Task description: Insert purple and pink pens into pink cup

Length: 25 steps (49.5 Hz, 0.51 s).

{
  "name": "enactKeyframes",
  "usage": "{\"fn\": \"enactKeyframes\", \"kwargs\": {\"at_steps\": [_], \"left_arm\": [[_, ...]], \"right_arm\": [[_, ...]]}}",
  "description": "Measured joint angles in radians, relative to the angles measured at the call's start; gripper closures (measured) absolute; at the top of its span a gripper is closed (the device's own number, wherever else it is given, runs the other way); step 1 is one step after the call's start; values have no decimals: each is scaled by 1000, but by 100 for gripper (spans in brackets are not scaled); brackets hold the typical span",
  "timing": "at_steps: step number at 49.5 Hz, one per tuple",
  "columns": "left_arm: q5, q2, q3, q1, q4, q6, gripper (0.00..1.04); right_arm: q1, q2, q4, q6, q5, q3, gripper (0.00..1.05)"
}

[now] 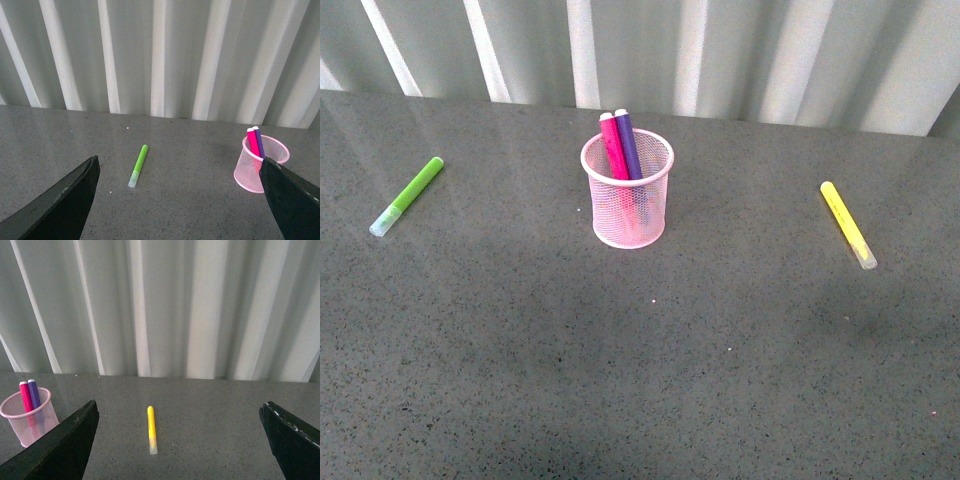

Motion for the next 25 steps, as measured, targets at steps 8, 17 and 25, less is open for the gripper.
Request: {"fn": "enactKeyframes", "kwargs": {"at_steps": [8,17,25], "left_arm": [[0,0,0,0,0,0,7],[0,0,0,0,0,0,7],[0,0,0,0,0,0,7]], "right_arm": [[0,0,0,0,0,0,7],[0,0,0,0,0,0,7],[0,0,0,0,0,0,7]]}}
